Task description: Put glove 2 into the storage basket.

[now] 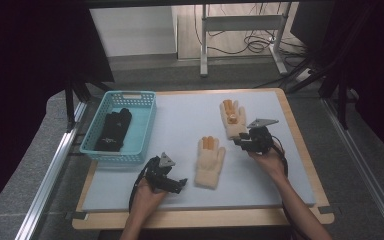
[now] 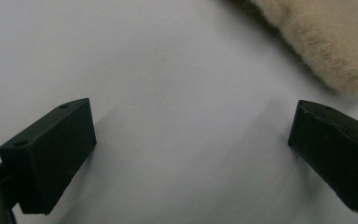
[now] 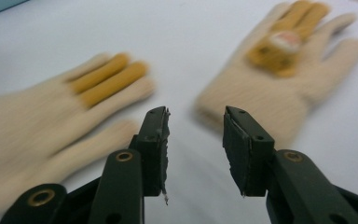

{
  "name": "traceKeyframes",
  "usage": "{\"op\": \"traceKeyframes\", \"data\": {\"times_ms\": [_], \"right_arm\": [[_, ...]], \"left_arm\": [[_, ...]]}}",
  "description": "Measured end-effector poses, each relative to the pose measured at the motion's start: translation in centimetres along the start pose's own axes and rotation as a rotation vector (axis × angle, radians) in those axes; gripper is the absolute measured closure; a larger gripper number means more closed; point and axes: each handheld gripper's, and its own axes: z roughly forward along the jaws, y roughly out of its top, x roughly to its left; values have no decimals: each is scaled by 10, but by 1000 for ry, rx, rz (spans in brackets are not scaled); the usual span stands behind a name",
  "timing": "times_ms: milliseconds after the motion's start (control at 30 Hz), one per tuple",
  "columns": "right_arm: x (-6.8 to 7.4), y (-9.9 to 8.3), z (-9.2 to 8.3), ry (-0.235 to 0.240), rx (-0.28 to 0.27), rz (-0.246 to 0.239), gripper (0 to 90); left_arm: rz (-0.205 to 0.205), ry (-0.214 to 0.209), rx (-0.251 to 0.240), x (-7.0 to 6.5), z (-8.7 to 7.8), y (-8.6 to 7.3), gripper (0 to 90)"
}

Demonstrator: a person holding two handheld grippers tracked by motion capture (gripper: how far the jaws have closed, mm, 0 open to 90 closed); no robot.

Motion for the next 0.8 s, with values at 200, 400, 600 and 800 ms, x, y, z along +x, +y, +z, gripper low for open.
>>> {"op": "traceKeyframes", "data": {"times_ms": [200, 400, 600, 800], "right_arm": [[-29, 16, 22, -35, 6, 9, 524], [-48, 27, 44, -32, 9, -10, 479], [-53, 35, 62, -12, 22, -41, 446], [-58, 33, 78, -40, 57, -83, 437]], "left_arm": [[1, 0, 1, 0, 0, 0, 10], [1, 0, 1, 0, 0, 0, 10], [1, 0, 1, 0, 0, 0, 10], [1, -1, 1, 0, 0, 0, 10]]}}
